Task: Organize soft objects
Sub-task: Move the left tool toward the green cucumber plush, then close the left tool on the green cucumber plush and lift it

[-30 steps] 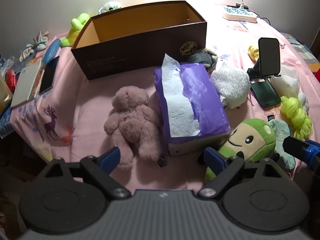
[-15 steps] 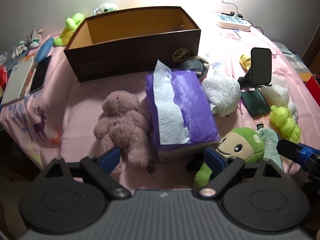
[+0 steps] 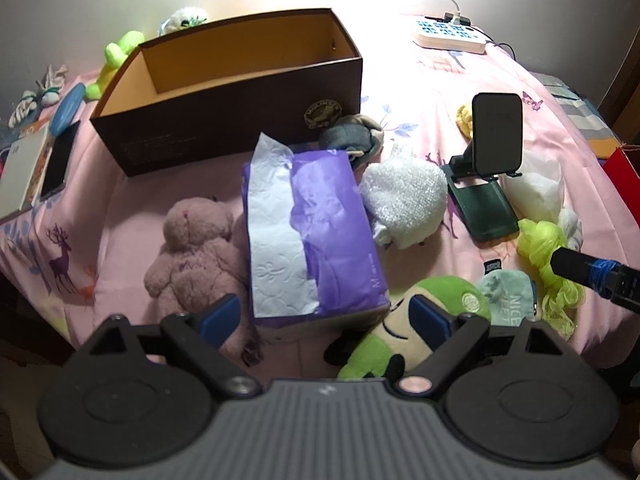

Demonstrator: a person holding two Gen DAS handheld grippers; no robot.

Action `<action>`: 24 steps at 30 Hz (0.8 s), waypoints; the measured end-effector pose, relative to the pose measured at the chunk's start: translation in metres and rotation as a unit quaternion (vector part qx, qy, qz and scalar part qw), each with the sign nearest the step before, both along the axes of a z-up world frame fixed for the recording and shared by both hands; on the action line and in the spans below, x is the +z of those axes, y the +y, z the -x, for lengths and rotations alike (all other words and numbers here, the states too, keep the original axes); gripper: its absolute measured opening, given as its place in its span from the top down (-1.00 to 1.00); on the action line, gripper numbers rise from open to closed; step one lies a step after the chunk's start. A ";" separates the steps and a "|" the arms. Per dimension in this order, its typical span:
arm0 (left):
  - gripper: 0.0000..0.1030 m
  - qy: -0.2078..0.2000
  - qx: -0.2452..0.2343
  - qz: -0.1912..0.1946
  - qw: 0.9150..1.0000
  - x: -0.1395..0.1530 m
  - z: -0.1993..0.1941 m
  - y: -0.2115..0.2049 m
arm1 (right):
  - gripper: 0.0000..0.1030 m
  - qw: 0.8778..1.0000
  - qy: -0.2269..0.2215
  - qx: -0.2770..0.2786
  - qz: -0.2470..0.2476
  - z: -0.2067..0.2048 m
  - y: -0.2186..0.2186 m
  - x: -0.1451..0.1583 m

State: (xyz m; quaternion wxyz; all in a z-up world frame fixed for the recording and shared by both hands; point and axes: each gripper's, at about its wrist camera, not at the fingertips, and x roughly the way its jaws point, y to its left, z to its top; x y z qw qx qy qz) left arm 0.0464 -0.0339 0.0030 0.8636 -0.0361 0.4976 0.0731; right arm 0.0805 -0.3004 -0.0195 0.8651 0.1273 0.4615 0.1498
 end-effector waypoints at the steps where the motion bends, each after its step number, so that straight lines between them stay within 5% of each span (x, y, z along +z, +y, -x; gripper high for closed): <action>1: -0.75 0.000 0.002 -0.004 1.000 0.001 -0.003 -0.002 | 0.24 1.000 0.001 0.002 -0.004 -0.002 -0.001 0.000; 24: -0.75 0.016 0.053 -0.037 0.998 -0.004 -0.013 -0.004 | 0.24 0.992 0.038 0.105 -0.051 -0.046 0.005 -0.015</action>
